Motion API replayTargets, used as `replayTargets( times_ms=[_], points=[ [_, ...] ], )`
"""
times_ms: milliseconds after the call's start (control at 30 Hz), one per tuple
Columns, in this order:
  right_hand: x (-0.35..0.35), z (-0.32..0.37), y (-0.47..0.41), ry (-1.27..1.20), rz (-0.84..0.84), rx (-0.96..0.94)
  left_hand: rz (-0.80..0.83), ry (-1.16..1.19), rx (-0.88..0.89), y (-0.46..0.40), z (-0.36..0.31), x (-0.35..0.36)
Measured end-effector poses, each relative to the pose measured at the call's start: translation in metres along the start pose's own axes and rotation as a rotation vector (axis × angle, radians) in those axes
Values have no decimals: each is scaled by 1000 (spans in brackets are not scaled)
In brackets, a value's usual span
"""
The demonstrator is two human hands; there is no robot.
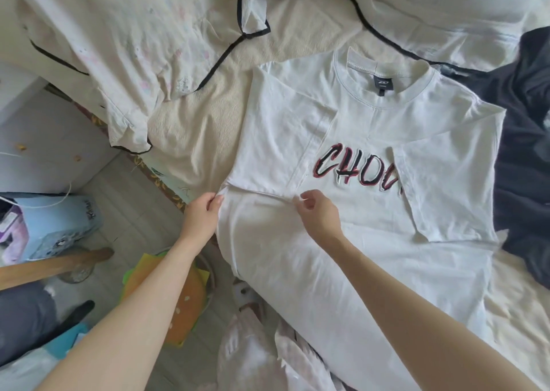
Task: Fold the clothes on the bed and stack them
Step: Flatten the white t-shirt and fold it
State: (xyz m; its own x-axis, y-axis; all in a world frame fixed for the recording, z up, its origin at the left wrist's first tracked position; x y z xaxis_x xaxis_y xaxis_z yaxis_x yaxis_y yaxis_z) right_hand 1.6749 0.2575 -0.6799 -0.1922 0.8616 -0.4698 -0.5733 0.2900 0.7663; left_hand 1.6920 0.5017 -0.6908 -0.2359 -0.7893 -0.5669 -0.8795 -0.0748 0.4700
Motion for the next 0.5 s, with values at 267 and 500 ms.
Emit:
replayTargets(
  times_ms=[267,500],
  points=[
    [16,-57,55,504,-227,-406,109,108,-60,25,40,17],
    [36,-108,90,591,-279,-337,337,179,-110,72,81,34]
  ],
)
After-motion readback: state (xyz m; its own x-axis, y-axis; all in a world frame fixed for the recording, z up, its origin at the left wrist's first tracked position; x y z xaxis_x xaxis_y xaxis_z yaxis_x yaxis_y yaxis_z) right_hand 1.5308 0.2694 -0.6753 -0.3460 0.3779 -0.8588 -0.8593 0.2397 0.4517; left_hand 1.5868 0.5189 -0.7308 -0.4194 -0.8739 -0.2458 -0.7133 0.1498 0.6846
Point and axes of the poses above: each hand's wrist, its own y-axis away from the middle knuckle, its own x-axis out of the palm, z = x × y, the point moved 6 cm from there along -y, towards the middle knuckle, and after that the axes turned 9 degrees about x, right-handed, at the moved point
